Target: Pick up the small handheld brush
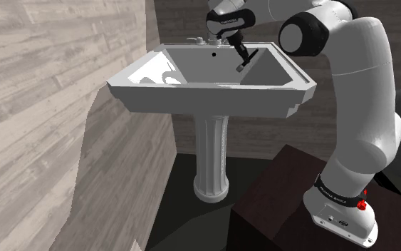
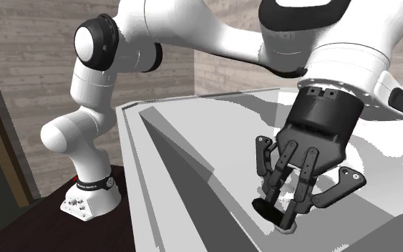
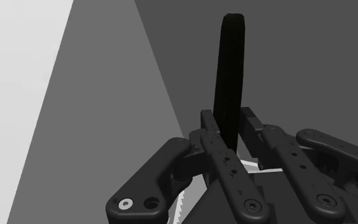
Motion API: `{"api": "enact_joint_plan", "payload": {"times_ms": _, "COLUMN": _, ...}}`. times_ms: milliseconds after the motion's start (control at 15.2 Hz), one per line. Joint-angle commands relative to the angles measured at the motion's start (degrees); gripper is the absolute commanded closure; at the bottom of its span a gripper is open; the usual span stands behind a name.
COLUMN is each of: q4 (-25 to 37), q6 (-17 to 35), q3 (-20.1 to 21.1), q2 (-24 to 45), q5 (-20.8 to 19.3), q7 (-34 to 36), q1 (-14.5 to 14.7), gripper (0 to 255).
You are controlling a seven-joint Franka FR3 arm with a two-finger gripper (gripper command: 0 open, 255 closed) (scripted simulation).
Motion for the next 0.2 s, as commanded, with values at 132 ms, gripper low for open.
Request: {"api": "enact_joint_plan", "payload": {"times_ms": 132, "q4": 2.3, "q6": -1.6, "q3": -0.1, "q2": 0.5, "q5": 0.1, "q7": -0.8, "q1": -0.1, "gripper": 255}}
